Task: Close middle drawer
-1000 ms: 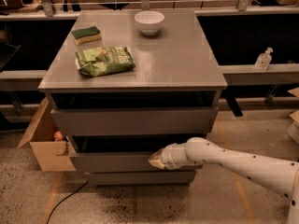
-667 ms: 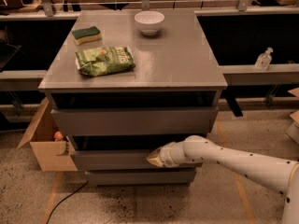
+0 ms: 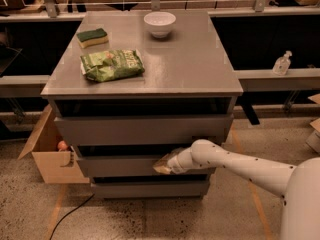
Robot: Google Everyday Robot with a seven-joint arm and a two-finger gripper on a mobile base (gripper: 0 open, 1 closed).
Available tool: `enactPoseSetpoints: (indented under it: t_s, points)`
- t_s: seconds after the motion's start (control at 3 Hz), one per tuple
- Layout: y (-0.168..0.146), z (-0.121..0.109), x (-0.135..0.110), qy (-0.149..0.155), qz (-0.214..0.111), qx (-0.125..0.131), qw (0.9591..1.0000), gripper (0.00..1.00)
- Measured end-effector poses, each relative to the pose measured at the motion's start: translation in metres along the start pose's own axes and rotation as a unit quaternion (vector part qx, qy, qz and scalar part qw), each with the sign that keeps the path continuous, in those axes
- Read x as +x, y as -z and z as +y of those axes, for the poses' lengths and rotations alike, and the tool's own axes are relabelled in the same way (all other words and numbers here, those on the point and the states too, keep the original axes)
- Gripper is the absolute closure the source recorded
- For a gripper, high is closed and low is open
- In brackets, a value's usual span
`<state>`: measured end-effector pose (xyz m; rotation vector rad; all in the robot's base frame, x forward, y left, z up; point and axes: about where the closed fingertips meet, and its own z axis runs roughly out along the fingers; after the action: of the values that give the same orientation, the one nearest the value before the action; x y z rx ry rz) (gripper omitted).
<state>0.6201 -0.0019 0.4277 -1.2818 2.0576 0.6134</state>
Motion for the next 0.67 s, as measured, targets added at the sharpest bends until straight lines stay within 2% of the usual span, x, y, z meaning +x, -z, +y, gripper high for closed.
enactPoseSetpoints:
  t_s: [0.33, 0.67]
  points:
    - [0.0, 0.0, 0.0, 0.0, 0.0, 0.0, 1.0, 1.0]
    - [0.021, 0.021, 0.026, -0.029, 0.007, 0.002, 0.9995, 1.0]
